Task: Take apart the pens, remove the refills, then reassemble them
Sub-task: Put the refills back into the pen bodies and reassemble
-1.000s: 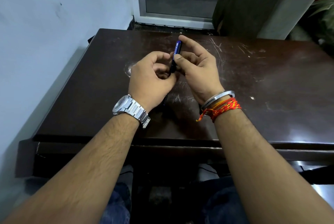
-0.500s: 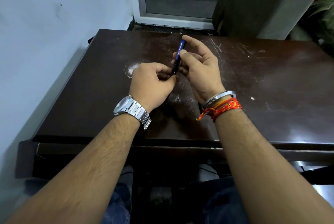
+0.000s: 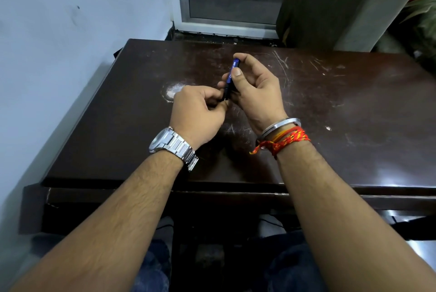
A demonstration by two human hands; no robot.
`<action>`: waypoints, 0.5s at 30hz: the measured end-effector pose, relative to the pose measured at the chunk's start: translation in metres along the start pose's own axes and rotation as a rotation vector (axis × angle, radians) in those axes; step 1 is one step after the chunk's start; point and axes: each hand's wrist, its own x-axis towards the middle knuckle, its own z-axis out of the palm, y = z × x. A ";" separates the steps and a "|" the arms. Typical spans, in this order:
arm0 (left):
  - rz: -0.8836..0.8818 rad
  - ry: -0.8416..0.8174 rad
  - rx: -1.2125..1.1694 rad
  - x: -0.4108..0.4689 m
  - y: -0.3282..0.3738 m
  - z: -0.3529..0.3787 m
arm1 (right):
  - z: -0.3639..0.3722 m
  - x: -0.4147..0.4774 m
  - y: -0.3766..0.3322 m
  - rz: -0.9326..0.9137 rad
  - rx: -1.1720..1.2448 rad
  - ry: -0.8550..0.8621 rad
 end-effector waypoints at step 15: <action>-0.093 0.045 -0.095 0.004 -0.002 -0.005 | 0.003 -0.007 0.005 0.132 -0.277 -0.029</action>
